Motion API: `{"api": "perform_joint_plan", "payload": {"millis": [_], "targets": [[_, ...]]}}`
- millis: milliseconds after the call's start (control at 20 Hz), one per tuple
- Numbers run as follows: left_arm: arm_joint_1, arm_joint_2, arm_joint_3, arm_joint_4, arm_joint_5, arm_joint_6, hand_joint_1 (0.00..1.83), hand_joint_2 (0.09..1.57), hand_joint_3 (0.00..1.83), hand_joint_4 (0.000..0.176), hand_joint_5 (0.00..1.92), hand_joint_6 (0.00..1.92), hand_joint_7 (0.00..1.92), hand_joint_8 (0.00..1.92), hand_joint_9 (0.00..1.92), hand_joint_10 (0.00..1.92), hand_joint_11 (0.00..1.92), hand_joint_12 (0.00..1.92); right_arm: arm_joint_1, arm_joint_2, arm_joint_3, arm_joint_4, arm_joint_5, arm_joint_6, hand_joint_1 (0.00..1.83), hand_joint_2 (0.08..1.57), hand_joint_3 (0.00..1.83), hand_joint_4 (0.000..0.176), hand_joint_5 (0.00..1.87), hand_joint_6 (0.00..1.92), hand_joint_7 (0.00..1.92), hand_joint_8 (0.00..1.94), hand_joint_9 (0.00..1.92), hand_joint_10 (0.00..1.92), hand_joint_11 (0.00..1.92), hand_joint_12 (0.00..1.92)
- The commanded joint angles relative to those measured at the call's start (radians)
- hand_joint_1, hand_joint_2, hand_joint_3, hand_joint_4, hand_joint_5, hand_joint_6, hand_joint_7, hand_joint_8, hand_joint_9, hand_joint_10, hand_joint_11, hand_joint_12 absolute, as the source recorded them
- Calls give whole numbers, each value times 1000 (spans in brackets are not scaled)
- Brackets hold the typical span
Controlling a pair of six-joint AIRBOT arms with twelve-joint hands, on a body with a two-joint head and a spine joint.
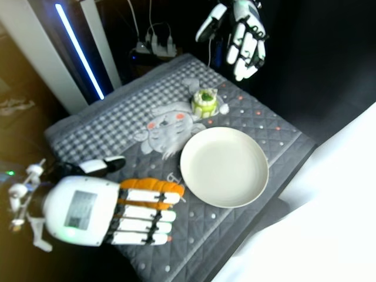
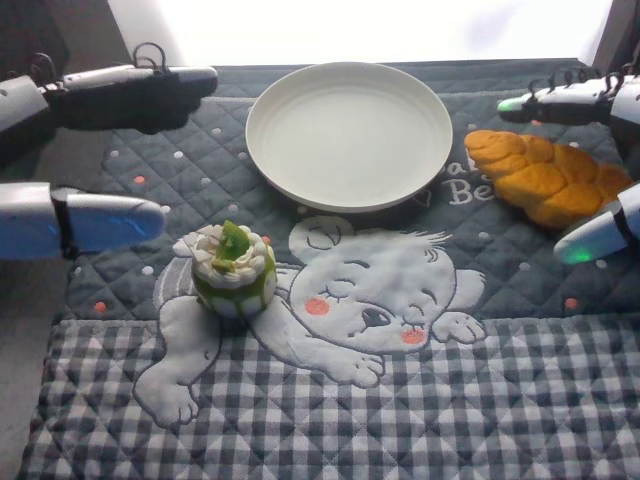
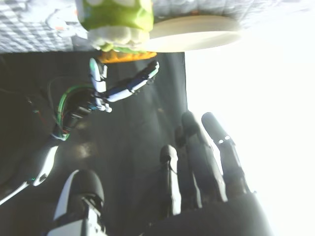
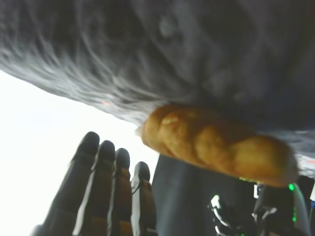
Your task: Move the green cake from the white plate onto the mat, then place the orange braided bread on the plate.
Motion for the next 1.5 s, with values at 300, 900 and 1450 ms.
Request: {"api": "perform_joint_plan", "payload": {"millis": [300,900,1450], "targets": [[61,54,-37,-131,-232,54,784,910,0,148,304,7,325,2,442,1,5,827,8,13,1,11,66,5,832,651,0,100,250,1,296,2,262,2,1,633],[147,73,-62,-202,-318,79,809,892,0,176,249,4,380,4,493,13,11,1024,8,13,-4,-31,45,5,1512,1079,0,0,813,889,1084,721,1193,840,749,1479],[173,71,-66,-231,-334,87,769,959,9,176,277,0,378,0,479,0,51,1035,8,43,-47,8,175,5,1390,1085,0,0,888,916,1055,759,1105,1038,1111,490]]}}
